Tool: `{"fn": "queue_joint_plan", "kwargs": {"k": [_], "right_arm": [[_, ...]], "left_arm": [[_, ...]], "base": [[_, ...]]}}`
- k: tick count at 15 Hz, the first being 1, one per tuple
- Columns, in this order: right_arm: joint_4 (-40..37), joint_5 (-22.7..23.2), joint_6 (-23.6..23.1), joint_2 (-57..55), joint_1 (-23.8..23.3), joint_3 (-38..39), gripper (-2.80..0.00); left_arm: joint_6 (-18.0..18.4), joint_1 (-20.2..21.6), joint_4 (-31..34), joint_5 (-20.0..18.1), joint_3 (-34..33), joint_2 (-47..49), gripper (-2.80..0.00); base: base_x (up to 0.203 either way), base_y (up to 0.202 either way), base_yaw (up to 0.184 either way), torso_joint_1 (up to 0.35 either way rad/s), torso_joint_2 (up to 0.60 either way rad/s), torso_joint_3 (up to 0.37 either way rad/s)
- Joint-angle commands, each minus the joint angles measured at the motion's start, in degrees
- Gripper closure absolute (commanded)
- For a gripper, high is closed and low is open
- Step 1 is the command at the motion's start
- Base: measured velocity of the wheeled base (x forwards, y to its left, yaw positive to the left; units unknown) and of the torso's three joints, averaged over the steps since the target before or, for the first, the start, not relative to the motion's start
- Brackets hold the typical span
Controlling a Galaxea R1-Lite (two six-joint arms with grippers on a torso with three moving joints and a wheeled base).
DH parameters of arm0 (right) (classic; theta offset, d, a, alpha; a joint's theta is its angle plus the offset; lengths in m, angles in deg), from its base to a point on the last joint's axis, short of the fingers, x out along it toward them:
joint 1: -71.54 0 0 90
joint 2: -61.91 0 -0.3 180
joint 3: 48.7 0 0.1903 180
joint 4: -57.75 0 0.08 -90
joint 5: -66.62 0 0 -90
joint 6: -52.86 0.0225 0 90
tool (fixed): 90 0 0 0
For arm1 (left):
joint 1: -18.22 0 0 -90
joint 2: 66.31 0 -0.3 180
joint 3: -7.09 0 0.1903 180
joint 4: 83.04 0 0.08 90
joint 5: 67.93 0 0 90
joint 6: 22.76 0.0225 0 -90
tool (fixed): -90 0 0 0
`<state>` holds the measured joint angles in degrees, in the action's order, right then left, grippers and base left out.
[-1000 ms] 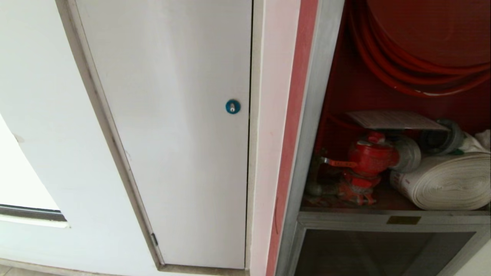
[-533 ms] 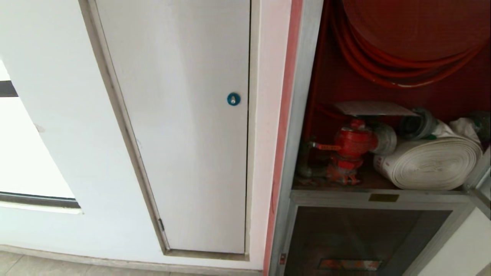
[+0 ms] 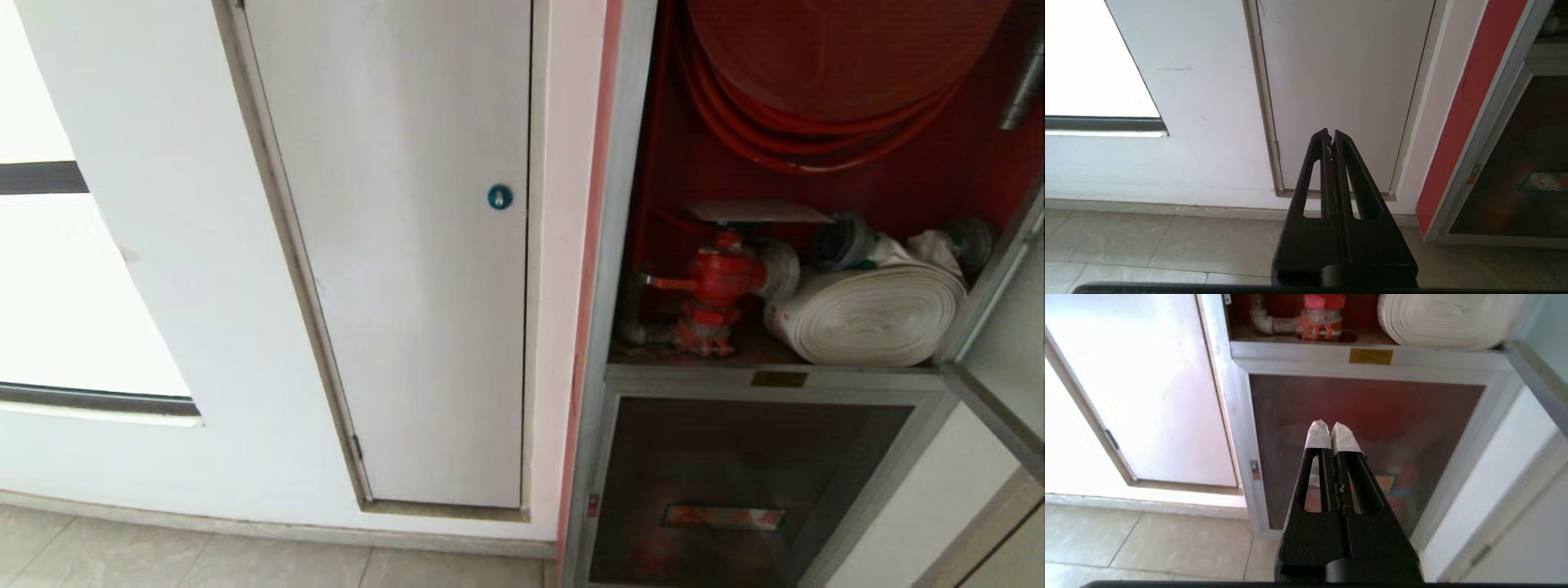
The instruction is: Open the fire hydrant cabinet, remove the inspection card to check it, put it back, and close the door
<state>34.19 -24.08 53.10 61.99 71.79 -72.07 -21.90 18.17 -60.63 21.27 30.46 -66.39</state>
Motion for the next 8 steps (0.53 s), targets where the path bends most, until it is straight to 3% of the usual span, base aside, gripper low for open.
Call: {"fn": "queue_joint_plan", "kwargs": {"k": [1,8], "right_arm": [[0.0,0.0,0.0,0.1,0.1,0.0,0.0],[0.0,0.0,0.0,0.1,0.0,0.0,0.0]], "left_arm": [[0.0,0.0,0.0,0.0,-0.4,0.0,0.0],[0.0,0.0,0.0,0.0,-0.4,0.0,0.0]], "base": [[-0.198,0.0,0.002,0.002,0.0,0.002],[-0.178,0.0,0.0,0.001,0.0,0.003]]}}
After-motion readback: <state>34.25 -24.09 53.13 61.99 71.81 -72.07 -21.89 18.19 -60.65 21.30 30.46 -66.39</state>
